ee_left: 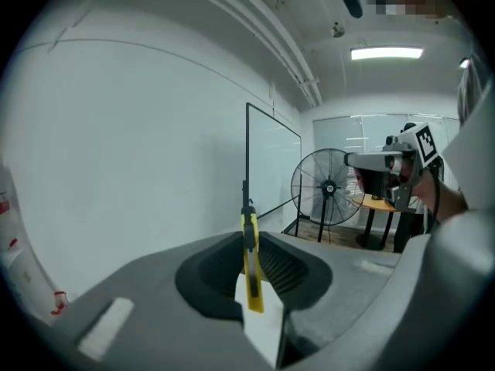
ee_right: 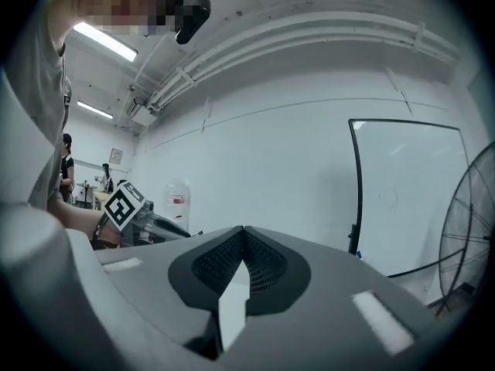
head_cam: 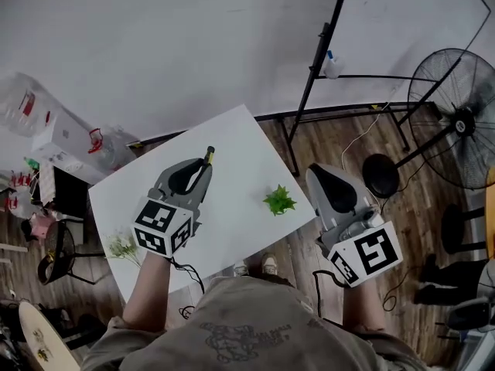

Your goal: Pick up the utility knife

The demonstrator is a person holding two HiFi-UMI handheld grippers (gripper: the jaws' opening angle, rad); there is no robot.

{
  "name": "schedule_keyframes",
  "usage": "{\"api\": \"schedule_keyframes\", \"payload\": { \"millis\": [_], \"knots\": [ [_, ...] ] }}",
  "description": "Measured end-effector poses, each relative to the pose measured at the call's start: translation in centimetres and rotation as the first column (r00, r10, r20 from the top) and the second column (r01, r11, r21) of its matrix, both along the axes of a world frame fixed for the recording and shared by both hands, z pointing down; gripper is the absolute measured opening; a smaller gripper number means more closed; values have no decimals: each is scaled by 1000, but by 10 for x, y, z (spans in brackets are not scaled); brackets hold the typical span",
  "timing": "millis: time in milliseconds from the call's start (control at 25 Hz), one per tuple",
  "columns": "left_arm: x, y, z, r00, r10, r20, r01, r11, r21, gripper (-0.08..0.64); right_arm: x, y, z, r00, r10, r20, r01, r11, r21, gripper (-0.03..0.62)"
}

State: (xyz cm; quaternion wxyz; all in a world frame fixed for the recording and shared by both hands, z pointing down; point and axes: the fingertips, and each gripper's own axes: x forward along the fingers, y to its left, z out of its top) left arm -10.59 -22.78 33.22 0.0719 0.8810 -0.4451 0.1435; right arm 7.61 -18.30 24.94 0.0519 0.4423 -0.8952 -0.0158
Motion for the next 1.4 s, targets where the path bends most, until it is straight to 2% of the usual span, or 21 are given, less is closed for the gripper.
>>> {"api": "schedule_keyframes", "payload": {
  "millis": [240,440,600,880,1080,1240,1400],
  "knots": [
    [-7,36,-53,1000,-19,-13,21,992,123,64,-8,25,-20,999,-48,17,47,998,43,28],
    [-12,66,-77,998,-48,41,40,981,190,64,-27,47,-21,992,-122,-34,123,992,39,28],
    [-13,87,-71,998,-49,39,41,985,169,64,-43,53,-3,982,-164,-95,165,986,12,26],
    [-30,102,-48,996,-80,31,76,989,124,64,-64,53,15,977,-207,-58,205,978,-41,26],
    [-34,103,-49,995,-100,22,96,986,137,64,-67,49,14,975,-219,-50,218,976,-29,27],
    [-46,103,-56,992,-120,-28,123,982,147,64,-71,46,14,979,-202,-39,201,979,-29,26],
    [-50,102,-61,991,-123,-43,128,982,140,64,-75,45,17,979,-203,-22,202,978,-44,27]
  ]
}}
